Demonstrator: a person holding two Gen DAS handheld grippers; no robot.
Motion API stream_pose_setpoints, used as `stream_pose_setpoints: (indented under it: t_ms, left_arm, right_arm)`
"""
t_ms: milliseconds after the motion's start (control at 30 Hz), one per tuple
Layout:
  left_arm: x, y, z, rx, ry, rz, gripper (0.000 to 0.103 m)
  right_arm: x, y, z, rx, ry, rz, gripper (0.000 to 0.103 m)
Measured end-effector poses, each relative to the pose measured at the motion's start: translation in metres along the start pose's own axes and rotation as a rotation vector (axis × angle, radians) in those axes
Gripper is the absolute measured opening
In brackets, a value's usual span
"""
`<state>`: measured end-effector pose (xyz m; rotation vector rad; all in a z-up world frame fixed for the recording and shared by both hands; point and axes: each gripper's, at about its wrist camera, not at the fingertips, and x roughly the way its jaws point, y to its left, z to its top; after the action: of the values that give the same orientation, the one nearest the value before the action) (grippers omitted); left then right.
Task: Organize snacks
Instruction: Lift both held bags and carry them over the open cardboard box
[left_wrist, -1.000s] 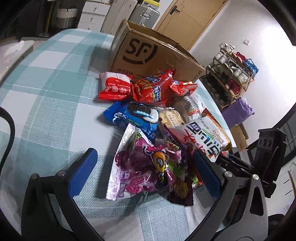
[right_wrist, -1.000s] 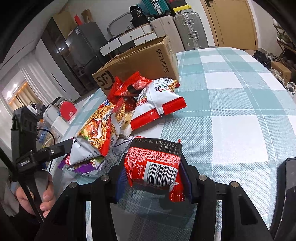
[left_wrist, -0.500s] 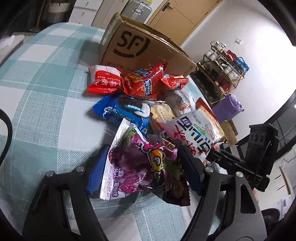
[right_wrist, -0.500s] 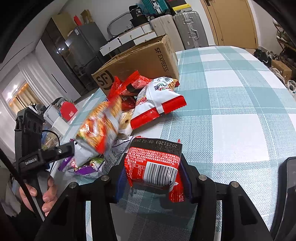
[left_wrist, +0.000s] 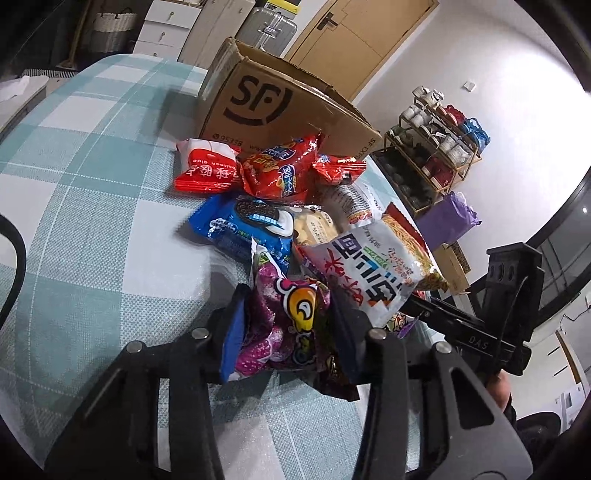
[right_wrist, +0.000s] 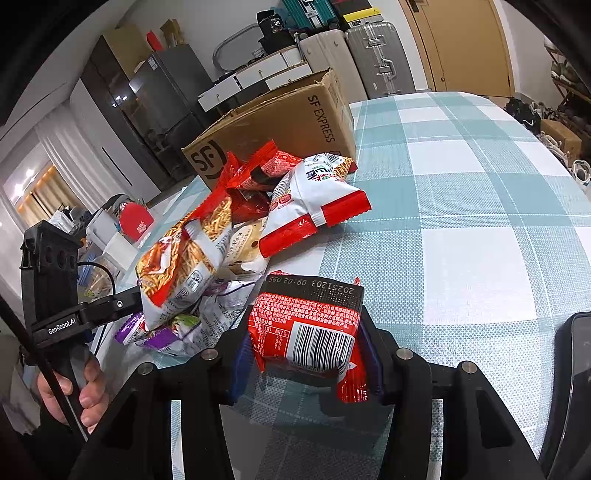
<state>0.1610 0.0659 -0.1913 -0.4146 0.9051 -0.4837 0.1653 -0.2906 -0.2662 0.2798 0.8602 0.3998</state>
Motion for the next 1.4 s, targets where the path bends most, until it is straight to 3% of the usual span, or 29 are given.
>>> stream_pose_setpoints:
  t_ms: [200, 400, 700, 1167, 1400]
  left_arm:
    - [-0.007, 0.002, -0.001, 0.000, -0.010, -0.006, 0.040]
    - [-0.013, 0.013, -0.003, -0.036, -0.010, 0.005, 0.048]
    - [-0.024, 0.014, -0.013, 0.008, 0.007, 0.018, 0.050]
    - [-0.037, 0.016, -0.019, 0.020, -0.009, 0.011, 0.039]
    - [-0.055, 0.012, -0.005, 0.020, -0.048, -0.010, 0.039]
  right_arm:
    - [0.001, -0.001, 0.000, -0.002, 0.000, -0.004, 0.051]
    - [0.000, -0.001, 0.001, -0.003, 0.000, -0.005, 0.051]
    - [0.000, 0.000, 0.000, -0.006, 0.001, -0.008, 0.051]
    - [0.000, -0.001, 0.000, 0.001, -0.006, -0.021, 0.051]
    - [-0.016, 0.005, -0.003, -0.039, -0.075, -0.046, 0.051]
